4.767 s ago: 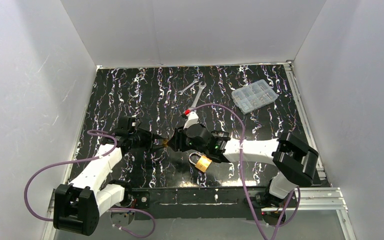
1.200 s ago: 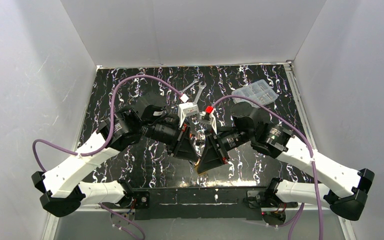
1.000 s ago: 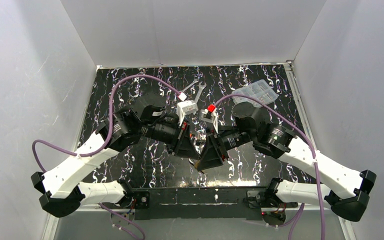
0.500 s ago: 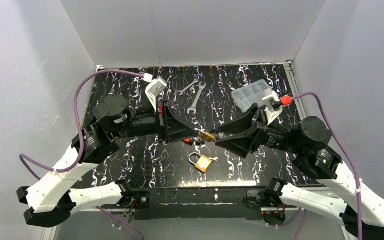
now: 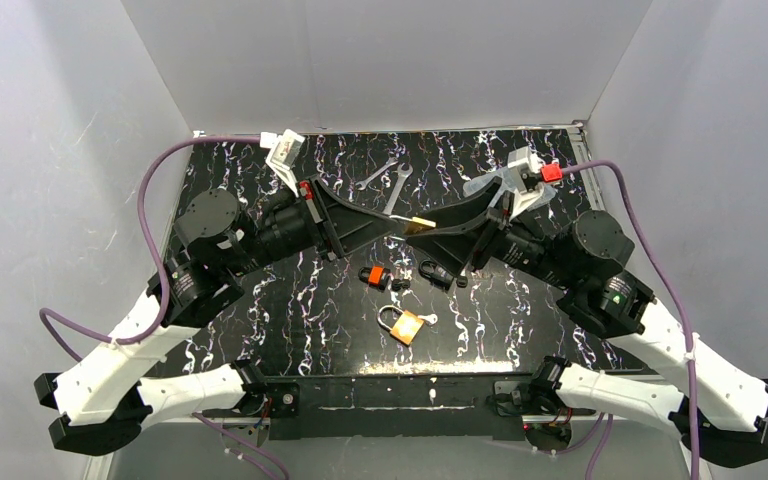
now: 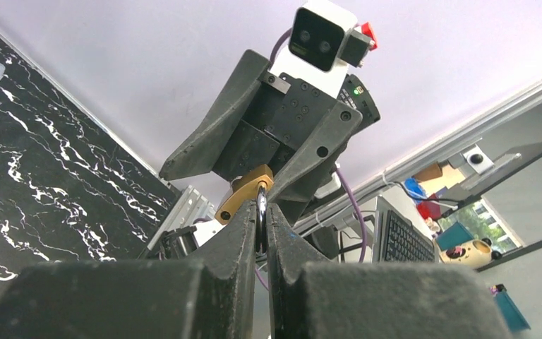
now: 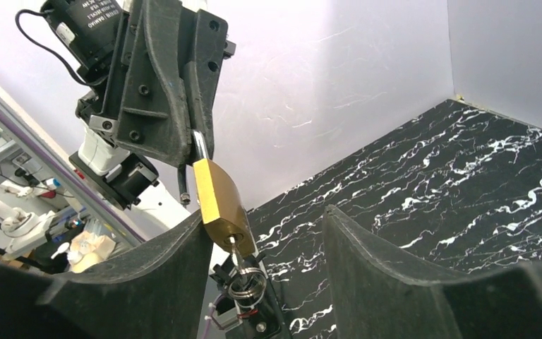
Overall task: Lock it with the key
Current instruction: Lock the lock.
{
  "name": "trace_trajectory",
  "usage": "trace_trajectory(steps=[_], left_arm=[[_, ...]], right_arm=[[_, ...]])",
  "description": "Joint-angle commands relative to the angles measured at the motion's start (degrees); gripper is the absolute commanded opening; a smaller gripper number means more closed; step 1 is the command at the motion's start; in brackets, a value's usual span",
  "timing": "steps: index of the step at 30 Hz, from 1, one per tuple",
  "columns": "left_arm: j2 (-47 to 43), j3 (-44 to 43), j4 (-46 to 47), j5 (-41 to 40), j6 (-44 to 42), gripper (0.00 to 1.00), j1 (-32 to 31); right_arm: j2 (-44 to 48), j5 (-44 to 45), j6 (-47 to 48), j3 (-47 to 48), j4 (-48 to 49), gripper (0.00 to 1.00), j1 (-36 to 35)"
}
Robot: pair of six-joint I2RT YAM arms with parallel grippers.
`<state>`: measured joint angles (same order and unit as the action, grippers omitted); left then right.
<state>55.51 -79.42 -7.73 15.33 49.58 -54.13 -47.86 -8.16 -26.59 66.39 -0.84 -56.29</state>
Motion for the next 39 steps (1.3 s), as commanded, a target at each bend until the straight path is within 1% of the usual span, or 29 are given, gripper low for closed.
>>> trace_trajectory(steps=[1, 3, 8, 14, 22, 24, 28, 32, 33, 35, 36, 39], left_arm=[[-1.2, -0.1, 3.2, -3.3, 1.4, 0.0, -0.2], [-1.4, 0.1, 3.3, -3.7, 1.4, 0.0, -0.2], [-1.4, 0.8, 3.4, -3.4, 1.9, 0.0, -0.2], [-1.0, 1.8, 4.5, -3.3, 2.5, 0.0, -0.2], [-1.1, 1.9, 4.5, -3.7, 2.3, 0.0, -0.2], [-1.4, 1.8, 4.1, -4.2, 1.7, 0.0, -0.2], [-1.7, 1.2, 2.8, -5.3, 0.6, 0.0, -0.1], [-1.7, 0.4, 1.6, -6.0, -0.7, 0.0, -0.1], [-1.8, 0.4, 1.3, -6.1, -1.0, 0.0, -0.1], [-2.2, 0.2, 0.2, -7.1, -2.0, 0.0, -0.1], [-2.6, 0.2, -0.7, -7.6, -2.5, 0.0, -0.1], [-3.2, -0.4, -3.8, -8.4, -4.1, 0.0, -0.1]], right_arm=[[0.0, 0.1, 0.1, 3.0, 6.4, 0.61, 0.0], [0.4, 0.0, -0.5, 2.3, 7.1, 0.58, 0.0], [1.8, -0.8, -2.3, 1.0, 8.1, 0.56, 0.1], [1.8, -2.1, -3.6, 0.3, 8.2, 0.46, 0.0], [0.2, -2.7, -3.5, 1.3, 6.4, 0.46, 0.0], [-0.2, -2.9, -3.5, 1.8, 6.3, 0.43, 0.0], [-1.2, -3.3, -3.5, 2.7, 5.8, 0.42, 0.1], [-1.5, -3.0, -3.6, 3.2, 5.7, 0.3, 0.0], [-1.4, -2.4, -3.6, 3.4, 5.3, 0.25, 0.0], [-1.2, -1.9, -3.5, 4.0, 4.4, 0.08, 0.0], [-1.0, -1.9, -3.6, 4.4, 3.8, 0.01, 0.0], [-0.7, -2.2, -3.8, 5.5, 1.8, 0.01, 0.0]])
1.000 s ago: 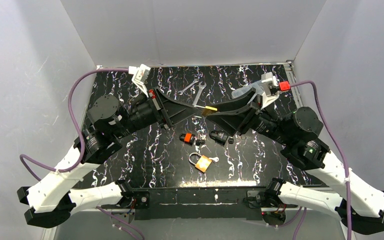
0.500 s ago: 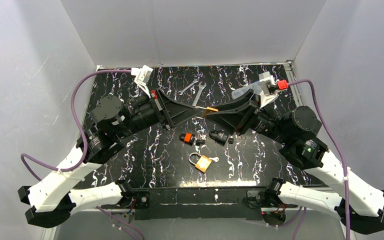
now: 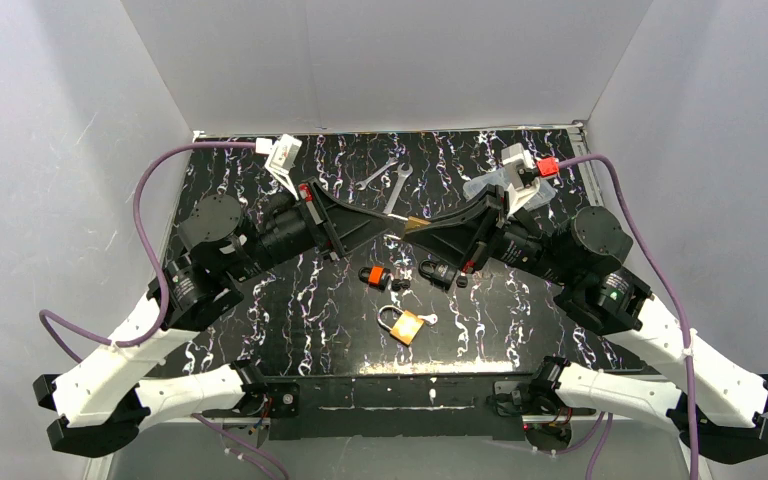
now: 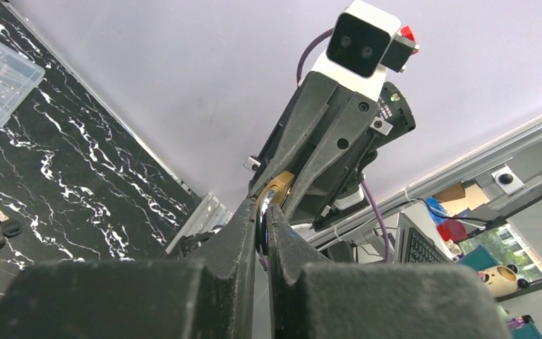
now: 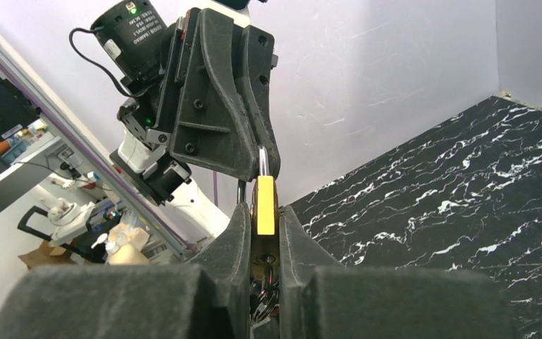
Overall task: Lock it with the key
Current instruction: Lock the lock.
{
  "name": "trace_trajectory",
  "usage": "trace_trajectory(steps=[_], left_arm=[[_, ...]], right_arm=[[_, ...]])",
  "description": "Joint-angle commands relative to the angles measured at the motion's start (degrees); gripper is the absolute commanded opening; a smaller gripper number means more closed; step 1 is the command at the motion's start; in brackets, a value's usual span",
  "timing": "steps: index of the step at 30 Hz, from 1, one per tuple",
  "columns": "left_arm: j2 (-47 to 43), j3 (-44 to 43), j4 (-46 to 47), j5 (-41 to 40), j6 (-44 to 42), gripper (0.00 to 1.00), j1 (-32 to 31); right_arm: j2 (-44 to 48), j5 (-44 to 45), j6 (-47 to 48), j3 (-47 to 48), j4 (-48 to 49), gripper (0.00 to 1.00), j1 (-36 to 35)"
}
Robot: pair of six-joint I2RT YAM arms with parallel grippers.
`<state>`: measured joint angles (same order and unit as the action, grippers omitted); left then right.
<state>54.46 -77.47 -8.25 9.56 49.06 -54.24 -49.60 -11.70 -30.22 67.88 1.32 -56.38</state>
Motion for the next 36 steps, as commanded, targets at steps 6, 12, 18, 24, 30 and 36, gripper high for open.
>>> trace_trajectory(steps=[6, 12, 18, 24, 30, 36], left_arm=[[-2.1, -4.9, -12.6, -0.2, -9.4, 0.32, 0.0], [-2.4, -5.3, -17.9, 5.8, -13.0, 0.36, 0.0], [-2.8, -5.4, -19.2, 9.0, -14.4, 0.39, 0.0], [-1.1, -7.4, -20.8, 11.7, -14.3, 0.4, 0.5], [2.2, -8.3, -19.1, 18.1, -10.0, 0.39, 4.5], [2.9, -4.5, -10.5, 27.4, -1.6, 0.33, 11.5]], right_arm=[[1.5, -2.7, -3.4, 4.7, -4.5, 0.01, 0.7], [-0.4, -10.8, -8.5, 2.9, -0.6, 0.01, 2.9], [-3.0, -21.7, -14.5, 0.2, 5.7, 0.01, 7.9], [-3.3, -26.1, -15.9, -0.9, 7.9, 0.01, 10.1], [-1.8, -26.1, -14.8, -1.9, 6.0, 0.01, 11.1], [-0.8, -25.6, -13.7, -2.9, 5.3, 0.01, 11.5]])
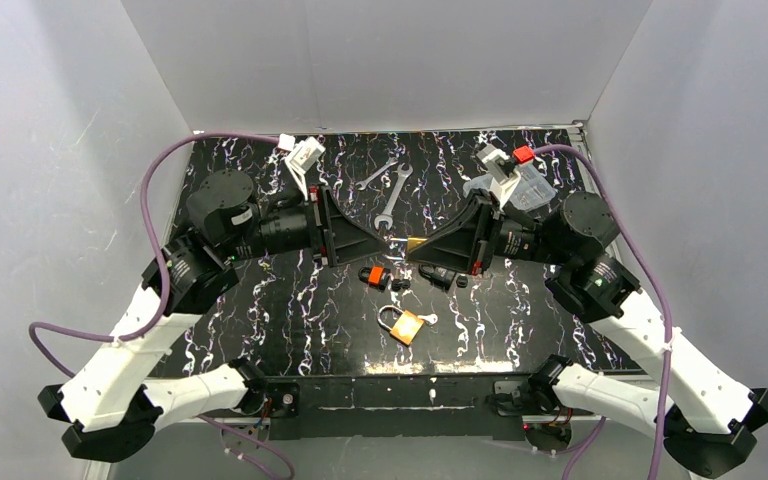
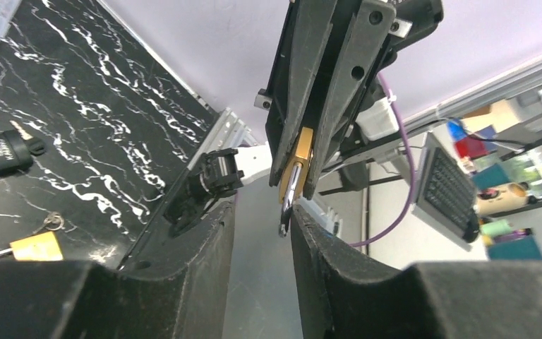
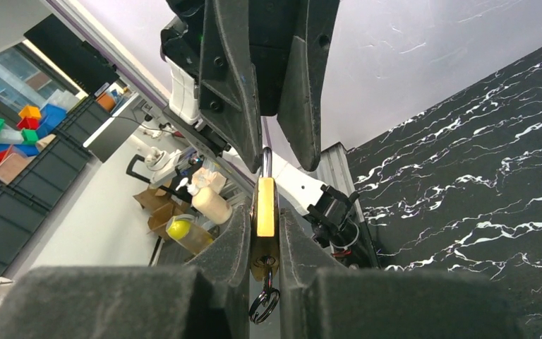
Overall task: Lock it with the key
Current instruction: Lock the lock.
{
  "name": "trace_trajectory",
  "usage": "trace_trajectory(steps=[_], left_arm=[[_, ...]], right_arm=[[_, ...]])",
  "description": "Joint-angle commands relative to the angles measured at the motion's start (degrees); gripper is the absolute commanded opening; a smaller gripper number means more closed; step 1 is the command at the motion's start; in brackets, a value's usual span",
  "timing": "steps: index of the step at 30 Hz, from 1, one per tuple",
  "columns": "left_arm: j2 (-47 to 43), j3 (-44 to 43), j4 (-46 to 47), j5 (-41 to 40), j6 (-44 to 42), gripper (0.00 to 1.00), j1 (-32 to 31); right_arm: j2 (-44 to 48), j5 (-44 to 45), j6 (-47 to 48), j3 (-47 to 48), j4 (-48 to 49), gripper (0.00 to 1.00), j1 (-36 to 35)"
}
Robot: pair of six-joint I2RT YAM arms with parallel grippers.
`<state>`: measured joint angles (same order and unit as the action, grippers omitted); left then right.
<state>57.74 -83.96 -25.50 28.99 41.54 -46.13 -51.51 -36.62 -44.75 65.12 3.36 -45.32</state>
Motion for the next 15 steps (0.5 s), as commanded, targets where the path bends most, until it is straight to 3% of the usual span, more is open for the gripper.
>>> trace_trajectory(steps=[1, 7, 15], left_arm=[[-0.2, 2.4, 7.8, 8.6, 6.7, 0.33, 3.8], [1.3, 2.4, 10.6, 12.4, 7.4, 0.29, 4.1], [1.7, 0.6, 2.8, 12.8, 0.3, 0.31, 4.1]], right_arm=[[0.9, -0.9, 1.0, -0.1, 3.2, 0.01, 0.4], [0.3, -0.3, 1.9, -0.5, 2.7, 0.01, 0.7], [-0.3, -0.2, 0.2, -0.9, 3.9, 0.01, 2.0]])
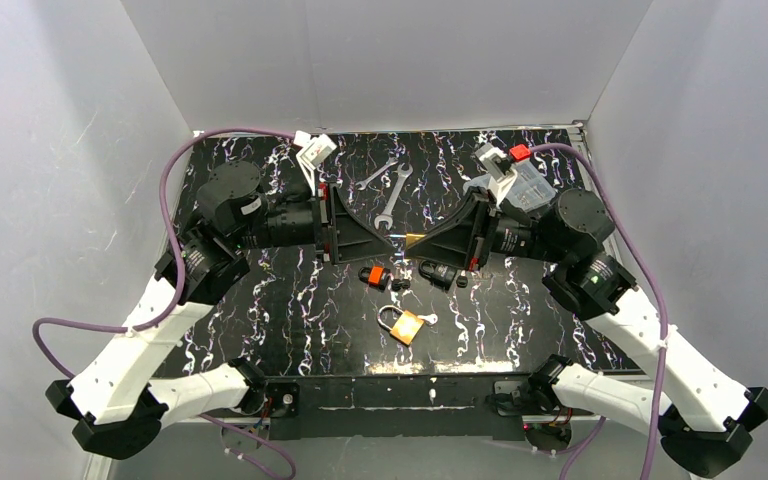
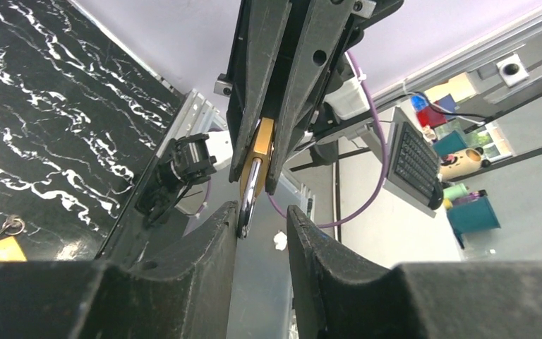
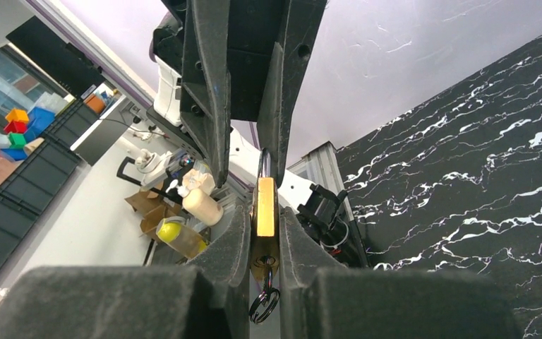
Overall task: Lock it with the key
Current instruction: Lock the lock.
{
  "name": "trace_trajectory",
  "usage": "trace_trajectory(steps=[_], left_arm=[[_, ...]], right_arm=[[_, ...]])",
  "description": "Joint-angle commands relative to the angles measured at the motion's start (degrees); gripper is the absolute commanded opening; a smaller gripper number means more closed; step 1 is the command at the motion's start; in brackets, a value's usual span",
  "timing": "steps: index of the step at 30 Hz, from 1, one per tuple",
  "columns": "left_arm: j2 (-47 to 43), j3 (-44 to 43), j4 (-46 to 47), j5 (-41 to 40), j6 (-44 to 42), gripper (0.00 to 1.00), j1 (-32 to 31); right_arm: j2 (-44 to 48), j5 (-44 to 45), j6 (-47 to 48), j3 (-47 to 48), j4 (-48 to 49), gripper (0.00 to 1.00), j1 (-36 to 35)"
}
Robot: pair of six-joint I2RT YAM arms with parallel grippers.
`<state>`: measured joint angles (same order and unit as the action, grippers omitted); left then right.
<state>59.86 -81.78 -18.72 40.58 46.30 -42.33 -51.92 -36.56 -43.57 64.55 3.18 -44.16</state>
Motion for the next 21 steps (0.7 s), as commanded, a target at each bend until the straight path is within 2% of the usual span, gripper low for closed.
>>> trace_trajectory(steps=[1, 13, 15, 16, 17, 21], left_arm=[[-0.6, -1.8, -4.7, 0.9, -5.4, 0.3, 0.3], [-0.1, -2.7, -5.1, -1.7, -5.4, 0.19, 0.3], [-0.1, -2.8, -5.3, -2.1, -5.5, 0.14, 0.3], [0.0, -2.9, -5.6, -2.4, -5.7, 0.1, 0.3], [0.1, -3.0, -5.7, -2.4, -5.7, 0.01, 0.3], [-0.1, -2.4, -5.8, -2.1, -6.4, 0.0, 0.3]], right_arm=[[0.1, -0.5, -1.2, -0.5, 4.1, 0.01, 1.0], [-0.8, -5.3, -4.8, -2.0, 8.3, 0.01, 1.5], [-1.0, -6.3, -5.3, -2.0, 8.9, 0.01, 1.5], [-1.2, -6.7, -5.6, -1.9, 9.0, 0.01, 1.5], [-1.3, -7.0, -5.8, -1.8, 9.0, 0.01, 1.6], [-2.4, -9.4, -7.9, -1.9, 10.9, 0.01, 1.6]])
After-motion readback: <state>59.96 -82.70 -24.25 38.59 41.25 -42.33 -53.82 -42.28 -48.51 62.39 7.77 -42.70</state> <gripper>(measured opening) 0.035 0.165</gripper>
